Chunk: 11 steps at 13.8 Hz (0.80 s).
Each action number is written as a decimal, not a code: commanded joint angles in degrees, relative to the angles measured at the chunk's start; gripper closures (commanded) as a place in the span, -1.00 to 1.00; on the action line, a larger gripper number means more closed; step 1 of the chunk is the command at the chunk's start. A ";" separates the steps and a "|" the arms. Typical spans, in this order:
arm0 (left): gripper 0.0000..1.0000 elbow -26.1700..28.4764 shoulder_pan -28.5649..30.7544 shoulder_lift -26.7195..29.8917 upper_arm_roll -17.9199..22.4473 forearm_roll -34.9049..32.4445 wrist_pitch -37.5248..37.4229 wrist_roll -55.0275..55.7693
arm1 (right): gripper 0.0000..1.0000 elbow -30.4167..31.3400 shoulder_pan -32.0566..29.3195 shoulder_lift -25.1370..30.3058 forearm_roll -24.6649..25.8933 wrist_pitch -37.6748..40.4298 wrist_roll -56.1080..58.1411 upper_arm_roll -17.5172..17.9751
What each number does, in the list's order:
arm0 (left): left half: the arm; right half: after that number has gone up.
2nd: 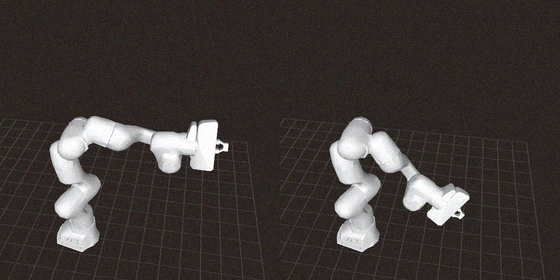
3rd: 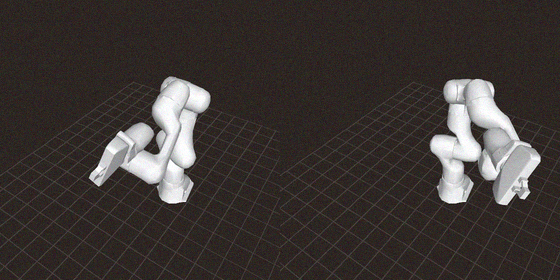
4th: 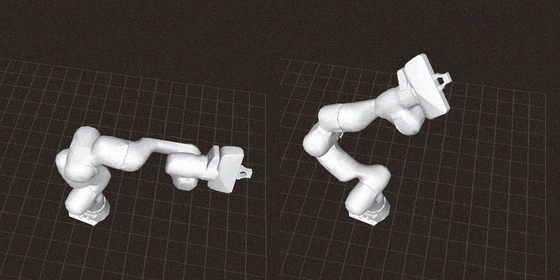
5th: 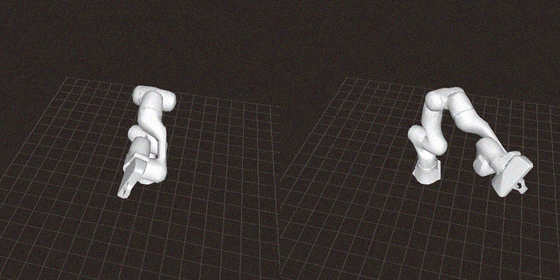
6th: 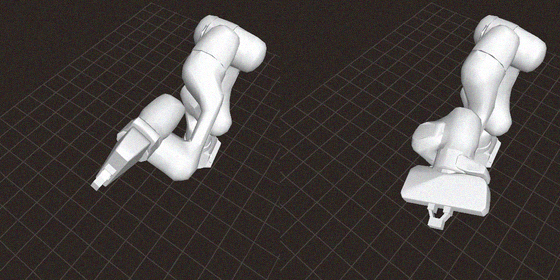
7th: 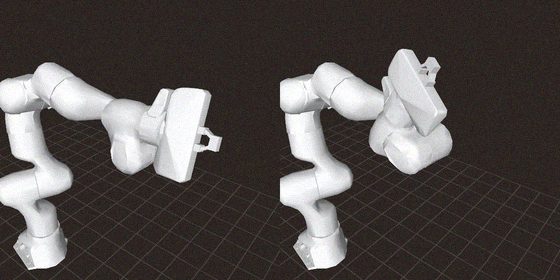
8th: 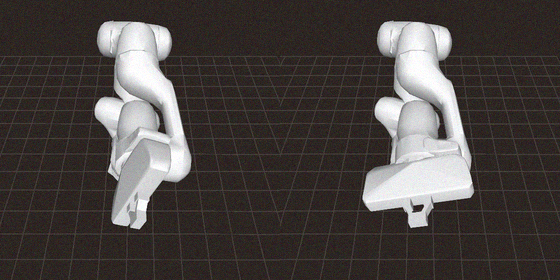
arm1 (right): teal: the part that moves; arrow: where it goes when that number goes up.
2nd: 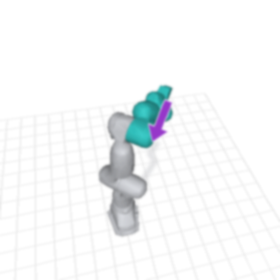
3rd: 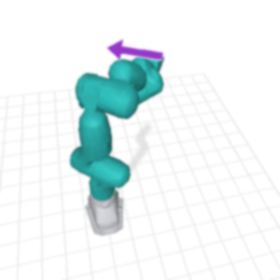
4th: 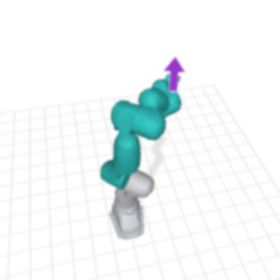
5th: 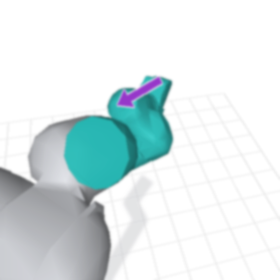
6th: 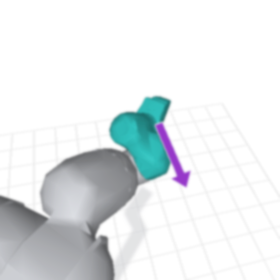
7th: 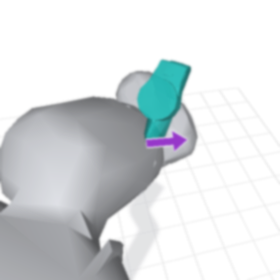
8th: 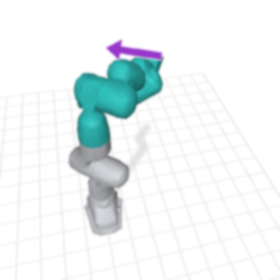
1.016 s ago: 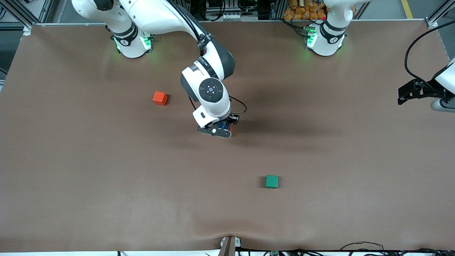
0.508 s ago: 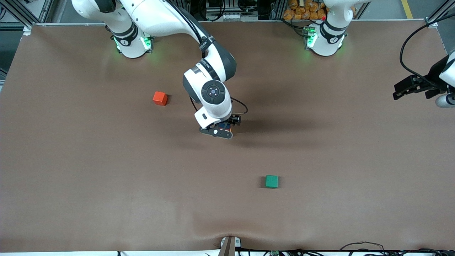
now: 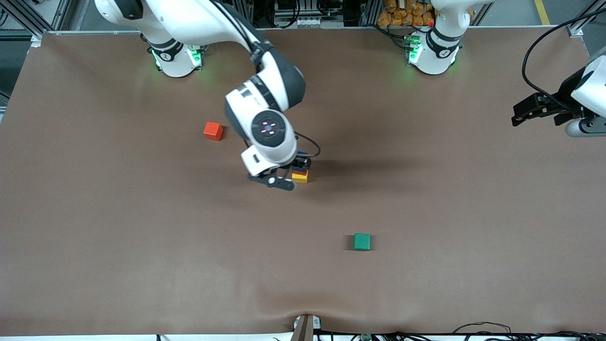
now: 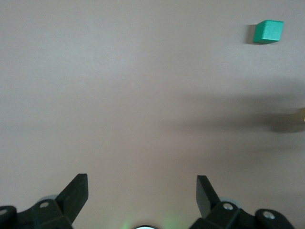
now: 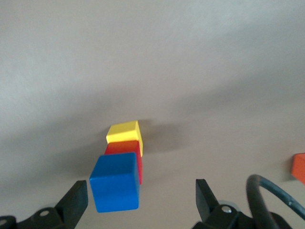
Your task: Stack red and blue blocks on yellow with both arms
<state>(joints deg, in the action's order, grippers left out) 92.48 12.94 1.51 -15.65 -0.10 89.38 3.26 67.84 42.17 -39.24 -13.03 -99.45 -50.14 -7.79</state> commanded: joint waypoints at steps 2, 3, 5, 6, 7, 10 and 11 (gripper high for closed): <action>-1.00 0.68 0.15 1.04 -0.17 1.07 -0.96 0.08 | -1.00 -0.52 -4.10 6.97 -0.42 3.81 -0.04 0.06; -1.00 0.86 0.15 1.12 -0.17 0.80 -0.96 0.08 | -1.00 -0.52 -7.16 8.38 -0.59 5.92 0.05 0.49; -1.00 1.29 0.15 1.91 -0.17 0.36 -0.87 -0.10 | -1.00 -1.04 -11.65 11.89 -0.68 9.96 0.74 0.93; -1.00 1.47 0.15 2.26 -0.17 -0.07 -0.79 -0.10 | -1.00 -1.13 -14.54 13.22 -0.68 12.16 2.58 0.93; -1.00 1.56 -0.02 2.70 -0.26 -0.77 -0.79 -0.10 | -1.00 -1.13 -17.53 14.45 -0.68 14.09 5.73 1.37; -1.00 1.82 0.41 3.58 -1.67 -2.01 -0.79 0.08 | -1.00 -1.13 -27.90 17.79 -0.51 18.67 16.37 3.30; -1.00 2.00 0.50 3.59 -1.67 -1.92 -0.79 0.08 | -1.00 -1.31 -30.63 18.06 -0.51 18.68 18.66 3.39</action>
<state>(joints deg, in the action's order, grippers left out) 92.83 12.91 3.05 -16.86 -1.02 88.89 3.26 65.68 16.97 -22.89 -13.07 -81.57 -35.45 -6.86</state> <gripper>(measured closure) 0.000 0.000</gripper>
